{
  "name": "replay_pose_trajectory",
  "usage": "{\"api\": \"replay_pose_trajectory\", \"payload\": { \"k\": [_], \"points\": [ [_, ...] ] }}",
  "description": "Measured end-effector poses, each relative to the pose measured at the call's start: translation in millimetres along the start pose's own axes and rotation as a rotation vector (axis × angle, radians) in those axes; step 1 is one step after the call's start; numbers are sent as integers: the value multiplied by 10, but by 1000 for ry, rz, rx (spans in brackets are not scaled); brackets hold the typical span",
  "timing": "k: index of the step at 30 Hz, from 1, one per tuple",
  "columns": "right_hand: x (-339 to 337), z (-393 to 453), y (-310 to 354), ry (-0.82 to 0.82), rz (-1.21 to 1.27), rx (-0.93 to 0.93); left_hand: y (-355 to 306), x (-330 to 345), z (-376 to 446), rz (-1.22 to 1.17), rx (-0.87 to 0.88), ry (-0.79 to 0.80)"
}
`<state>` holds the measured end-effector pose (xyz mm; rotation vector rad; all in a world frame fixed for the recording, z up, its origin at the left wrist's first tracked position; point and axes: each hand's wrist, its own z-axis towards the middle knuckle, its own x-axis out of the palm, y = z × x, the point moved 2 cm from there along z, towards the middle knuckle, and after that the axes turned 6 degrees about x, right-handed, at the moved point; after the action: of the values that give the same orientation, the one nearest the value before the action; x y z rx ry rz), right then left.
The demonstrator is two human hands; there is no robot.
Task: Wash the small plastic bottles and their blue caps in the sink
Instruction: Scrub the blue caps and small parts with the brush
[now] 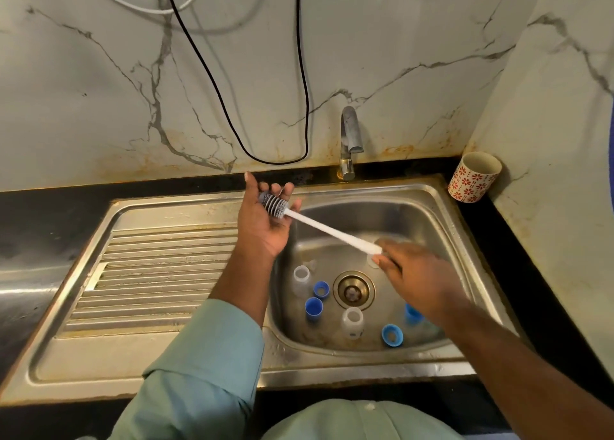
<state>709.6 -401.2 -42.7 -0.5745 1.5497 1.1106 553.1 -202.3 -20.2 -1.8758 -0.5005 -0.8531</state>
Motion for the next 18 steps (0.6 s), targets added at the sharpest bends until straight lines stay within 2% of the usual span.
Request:
{"api": "replay_pose_trajectory", "payload": {
  "k": [1, 2, 4, 6, 7, 8, 10, 11, 12, 13, 14, 17, 18],
  "points": [
    [13, -27, 6, -193, -137, -65, 24, -8, 6, 19, 8, -49],
    [12, -65, 19, -293, -185, -113, 33, -10, 14, 24, 16, -89],
    [66, -101, 5, -319, -125, -189, 25, -22, 31, 15, 18, -132],
    [87, -109, 22, -273, -103, -197, 10, -29, 15, 12, -6, -102],
    [56, -108, 45, -180, 23, -118, 10, -27, -8, 15, -15, -73],
    [-15, -96, 66, 25, 296, 31, 14, -15, -35, 7, -20, -46],
    [-100, -126, 110, 609, 1040, 341, 22, 12, -71, -37, -31, 6],
    [-129, -149, 112, 801, 1231, 420, 23, 21, -87, -60, -43, 34],
    [-137, -131, 96, 866, 1241, 394, 15, 31, -100, -81, -50, 57],
    [-157, -107, 100, 828, 1140, 352, 6, 31, -105, -93, -45, 63],
    [-138, -94, 83, 680, 904, 287, 1, 23, -102, -88, -33, 47],
    [-82, -94, 113, 16, -140, 92, 10, -5, -114, -29, 14, -39],
    [-47, -120, 170, -115, -270, 33, 8, 10, -122, -29, 16, -51]
  ]
}}
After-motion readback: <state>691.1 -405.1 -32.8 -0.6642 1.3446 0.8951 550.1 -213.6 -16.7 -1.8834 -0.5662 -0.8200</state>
